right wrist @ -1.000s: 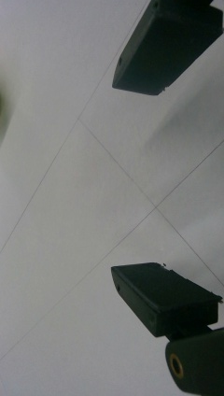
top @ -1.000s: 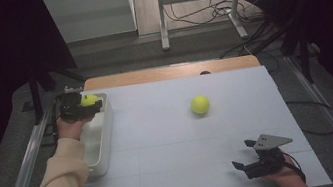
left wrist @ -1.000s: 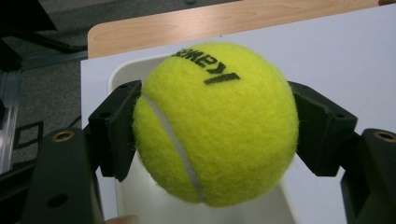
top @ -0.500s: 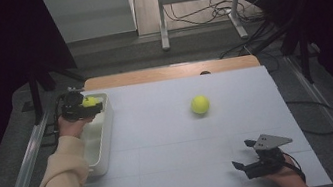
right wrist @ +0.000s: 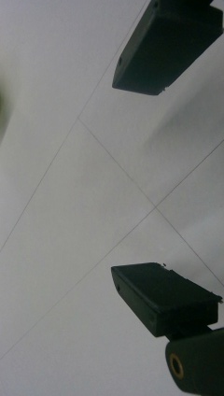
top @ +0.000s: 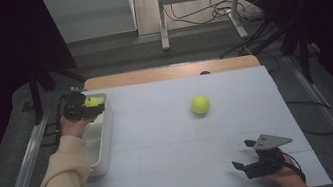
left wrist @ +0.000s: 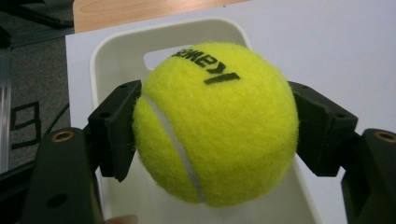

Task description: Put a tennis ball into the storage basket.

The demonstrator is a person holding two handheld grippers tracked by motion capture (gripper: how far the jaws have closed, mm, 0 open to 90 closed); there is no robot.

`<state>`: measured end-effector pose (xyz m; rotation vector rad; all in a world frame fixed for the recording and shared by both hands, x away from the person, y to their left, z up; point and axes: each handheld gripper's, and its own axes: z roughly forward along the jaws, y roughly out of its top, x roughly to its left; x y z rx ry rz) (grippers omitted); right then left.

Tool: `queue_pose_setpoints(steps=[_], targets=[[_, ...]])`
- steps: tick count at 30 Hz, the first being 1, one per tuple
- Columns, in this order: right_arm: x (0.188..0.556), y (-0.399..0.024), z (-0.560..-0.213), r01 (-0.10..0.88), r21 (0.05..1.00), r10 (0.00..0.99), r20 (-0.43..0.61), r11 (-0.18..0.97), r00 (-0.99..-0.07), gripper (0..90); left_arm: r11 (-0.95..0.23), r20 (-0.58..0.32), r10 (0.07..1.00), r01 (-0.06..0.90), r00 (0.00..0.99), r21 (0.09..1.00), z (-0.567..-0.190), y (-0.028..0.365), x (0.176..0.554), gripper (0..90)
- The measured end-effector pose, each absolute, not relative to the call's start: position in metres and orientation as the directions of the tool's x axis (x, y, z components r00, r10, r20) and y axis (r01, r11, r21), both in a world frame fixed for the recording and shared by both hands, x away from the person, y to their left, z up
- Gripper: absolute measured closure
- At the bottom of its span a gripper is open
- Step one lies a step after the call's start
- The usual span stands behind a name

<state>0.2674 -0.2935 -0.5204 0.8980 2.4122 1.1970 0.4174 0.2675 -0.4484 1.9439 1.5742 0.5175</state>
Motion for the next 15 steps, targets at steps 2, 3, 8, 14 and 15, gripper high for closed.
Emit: queue_pose_setpoints(steps=[2,3,8,14,15], targets=[[0.268,-0.294,-0.520,0.400,0.794,0.651,0.007,0.457,-0.759,9.8,-0.136,-0.061,0.971,0.747,0.230,0.650,-0.448,0.267,0.417,25.6],[0.268,-0.294,-0.520,0.400,0.794,0.651,0.007,0.457,-0.759,9.9,-0.135,-0.063,0.971,0.746,0.231,0.652,-0.448,0.267,0.417,25.5],[0.267,-0.294,-0.520,0.400,0.795,0.650,0.009,0.456,-0.760,9.8,-0.118,-0.069,0.972,0.720,0.224,0.684,-0.440,0.267,0.416,16.1],[0.267,-0.293,-0.520,0.400,0.796,0.651,0.010,0.454,-0.759,9.8,-0.135,-0.071,0.964,0.703,0.255,0.698,-0.433,0.262,0.411,7.9],[0.267,-0.293,-0.520,0.400,0.797,0.651,0.010,0.453,-0.759,9.8,-0.139,-0.076,0.961,0.700,0.266,0.700,-0.433,0.261,0.410,7.8]])
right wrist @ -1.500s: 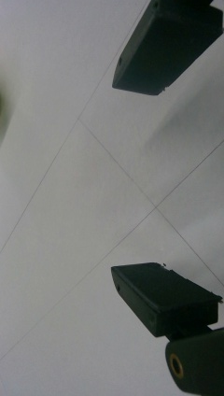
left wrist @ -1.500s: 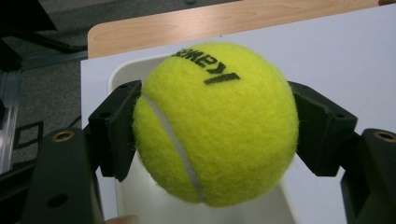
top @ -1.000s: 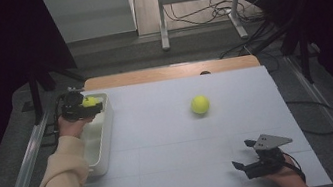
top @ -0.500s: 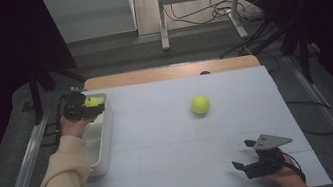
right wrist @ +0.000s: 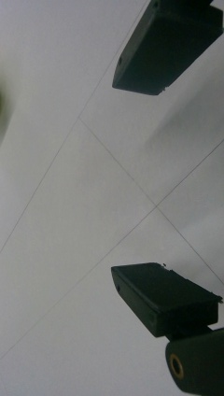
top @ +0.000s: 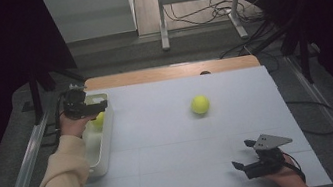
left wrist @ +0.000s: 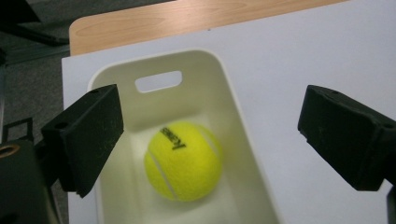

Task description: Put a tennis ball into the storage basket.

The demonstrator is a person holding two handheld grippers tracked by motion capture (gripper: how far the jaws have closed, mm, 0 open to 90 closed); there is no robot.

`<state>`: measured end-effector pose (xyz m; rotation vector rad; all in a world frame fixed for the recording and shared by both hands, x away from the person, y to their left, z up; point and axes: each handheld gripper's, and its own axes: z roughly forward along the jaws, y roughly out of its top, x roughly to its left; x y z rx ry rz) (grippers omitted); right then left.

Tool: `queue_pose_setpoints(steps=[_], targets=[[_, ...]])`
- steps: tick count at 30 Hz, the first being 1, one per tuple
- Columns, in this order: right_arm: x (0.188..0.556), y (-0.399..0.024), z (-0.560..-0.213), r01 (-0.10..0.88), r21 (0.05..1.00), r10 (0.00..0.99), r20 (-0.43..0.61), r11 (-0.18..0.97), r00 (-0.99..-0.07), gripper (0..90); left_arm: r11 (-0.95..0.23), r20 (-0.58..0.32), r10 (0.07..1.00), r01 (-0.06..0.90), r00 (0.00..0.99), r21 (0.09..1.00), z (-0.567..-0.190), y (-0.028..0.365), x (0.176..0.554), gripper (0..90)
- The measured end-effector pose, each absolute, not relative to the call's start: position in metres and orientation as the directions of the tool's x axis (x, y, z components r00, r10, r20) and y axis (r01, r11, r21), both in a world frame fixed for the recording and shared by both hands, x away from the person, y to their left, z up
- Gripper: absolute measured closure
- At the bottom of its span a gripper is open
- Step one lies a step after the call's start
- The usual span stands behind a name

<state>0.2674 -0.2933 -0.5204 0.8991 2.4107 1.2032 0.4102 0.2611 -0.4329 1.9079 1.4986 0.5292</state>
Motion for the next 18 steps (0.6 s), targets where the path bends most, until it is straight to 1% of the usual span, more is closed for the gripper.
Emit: queue_pose_setpoints(steps=[8,11,18], targets=[[0.267,-0.294,-0.519,0.400,0.793,0.653,0.005,0.458,-0.757,9.8,-0.132,-0.124,0.938,0.666,0.323,0.734,-0.426,0.256,0.398,7.8],[0.267,-0.293,-0.520,0.398,0.799,0.650,0.011,0.451,-0.760,9.8,-0.140,-0.138,0.920,0.638,0.366,0.757,-0.421,0.252,0.390,8.4],[0.267,-0.293,-0.519,0.398,0.800,0.654,0.009,0.449,-0.756,9.9,-0.172,-0.134,0.892,0.598,0.432,0.783,-0.418,0.238,0.374,9.2]])
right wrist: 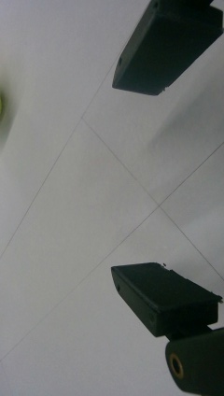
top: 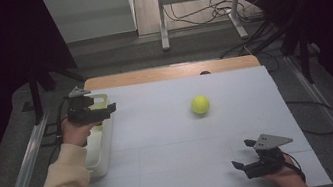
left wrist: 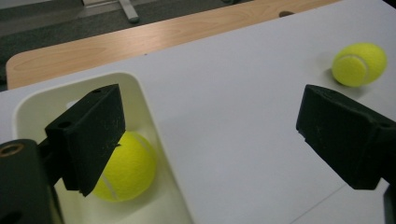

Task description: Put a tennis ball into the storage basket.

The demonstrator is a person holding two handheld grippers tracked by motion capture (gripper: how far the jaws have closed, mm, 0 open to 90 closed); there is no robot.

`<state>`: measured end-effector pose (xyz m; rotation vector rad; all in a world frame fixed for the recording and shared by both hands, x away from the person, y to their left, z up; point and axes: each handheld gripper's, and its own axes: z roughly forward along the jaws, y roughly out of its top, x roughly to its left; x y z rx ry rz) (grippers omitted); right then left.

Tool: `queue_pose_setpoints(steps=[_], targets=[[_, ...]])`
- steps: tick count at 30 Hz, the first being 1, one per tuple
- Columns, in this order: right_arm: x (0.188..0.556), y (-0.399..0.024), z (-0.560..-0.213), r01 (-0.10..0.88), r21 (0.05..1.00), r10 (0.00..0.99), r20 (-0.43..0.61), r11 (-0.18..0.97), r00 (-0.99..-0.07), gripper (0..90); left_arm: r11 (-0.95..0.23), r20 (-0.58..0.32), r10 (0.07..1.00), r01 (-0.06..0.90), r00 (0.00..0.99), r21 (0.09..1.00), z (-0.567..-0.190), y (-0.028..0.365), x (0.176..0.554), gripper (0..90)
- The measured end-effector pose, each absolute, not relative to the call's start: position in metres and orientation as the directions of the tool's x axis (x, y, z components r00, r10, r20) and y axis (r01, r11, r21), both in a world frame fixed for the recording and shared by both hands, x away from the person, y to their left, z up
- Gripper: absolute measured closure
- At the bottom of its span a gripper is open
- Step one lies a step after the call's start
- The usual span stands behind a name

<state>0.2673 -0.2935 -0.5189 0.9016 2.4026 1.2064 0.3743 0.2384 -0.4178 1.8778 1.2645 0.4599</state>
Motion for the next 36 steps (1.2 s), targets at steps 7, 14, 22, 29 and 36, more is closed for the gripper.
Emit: queue_pose_setpoints(steps=[7,14,22,29,36], targets=[[0.268,-0.294,-0.519,0.400,0.802,0.657,0.012,0.444,-0.754,10.0,-0.183,-0.144,0.873,0.588,0.466,0.788,-0.418,0.227,0.369,9.4],[0.269,-0.294,-0.519,0.401,0.802,0.658,0.013,0.443,-0.753,10.0,-0.186,-0.161,0.853,0.577,0.496,0.795,-0.419,0.217,0.368,9.5],[0.268,-0.294,-0.519,0.399,0.800,0.655,0.010,0.448,-0.756,9.9,-0.198,-0.168,0.830,0.563,0.532,0.802,-0.416,0.203,0.367,9.8],[0.268,-0.294,-0.519,0.399,0.803,0.657,0.011,0.443,-0.754,9.9,-0.206,-0.172,0.811,0.548,0.559,0.811,-0.415,0.190,0.366,9.8],[0.268,-0.295,-0.518,0.402,0.808,0.663,0.019,0.431,-0.749,9.9,-0.240,-0.161,0.788,0.537,0.595,0.809,-0.417,0.174,0.367,9.4]])
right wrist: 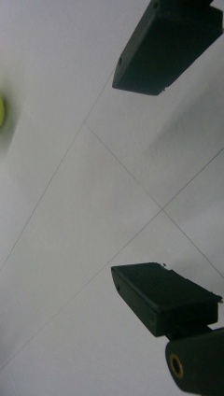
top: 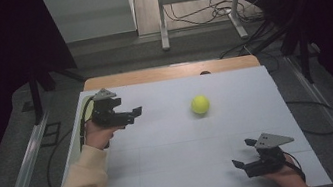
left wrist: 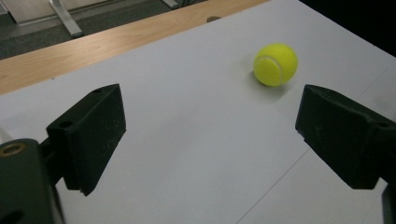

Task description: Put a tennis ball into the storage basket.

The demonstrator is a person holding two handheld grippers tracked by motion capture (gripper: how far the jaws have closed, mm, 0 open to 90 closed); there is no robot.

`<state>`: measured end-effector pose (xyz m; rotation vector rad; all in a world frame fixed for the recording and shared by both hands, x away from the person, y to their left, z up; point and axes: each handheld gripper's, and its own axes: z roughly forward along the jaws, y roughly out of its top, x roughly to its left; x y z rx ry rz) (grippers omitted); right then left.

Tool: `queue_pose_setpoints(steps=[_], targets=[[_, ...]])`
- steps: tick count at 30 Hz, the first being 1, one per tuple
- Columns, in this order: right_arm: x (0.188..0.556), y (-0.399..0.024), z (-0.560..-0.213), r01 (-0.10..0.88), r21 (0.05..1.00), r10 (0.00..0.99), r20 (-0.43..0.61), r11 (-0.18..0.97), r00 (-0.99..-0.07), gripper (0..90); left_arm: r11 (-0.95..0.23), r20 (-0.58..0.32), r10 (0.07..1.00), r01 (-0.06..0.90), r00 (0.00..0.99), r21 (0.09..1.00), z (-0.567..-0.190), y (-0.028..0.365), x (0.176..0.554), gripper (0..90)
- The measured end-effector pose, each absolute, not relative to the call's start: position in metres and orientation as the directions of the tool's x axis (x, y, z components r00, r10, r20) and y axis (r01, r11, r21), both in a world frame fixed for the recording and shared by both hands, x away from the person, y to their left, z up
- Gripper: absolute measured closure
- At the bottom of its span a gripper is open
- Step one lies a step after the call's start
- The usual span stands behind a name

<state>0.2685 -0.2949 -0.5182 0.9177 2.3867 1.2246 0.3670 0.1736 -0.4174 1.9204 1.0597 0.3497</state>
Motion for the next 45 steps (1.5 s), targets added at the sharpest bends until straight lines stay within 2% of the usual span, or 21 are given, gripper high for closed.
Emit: queue_pose_setpoints(steps=[17,45], targets=[[0.272,-0.293,-0.517,0.396,0.816,0.656,0.027,0.422,-0.755,10.0,-0.315,-0.151,0.718,0.511,0.679,0.800,-0.426,0.128,0.374,8.6],[0.273,-0.294,-0.517,0.399,0.824,0.674,0.028,0.403,-0.738,10.0,-0.371,-0.150,0.685,0.519,0.713,0.770,-0.454,0.082,0.395,9.1]])
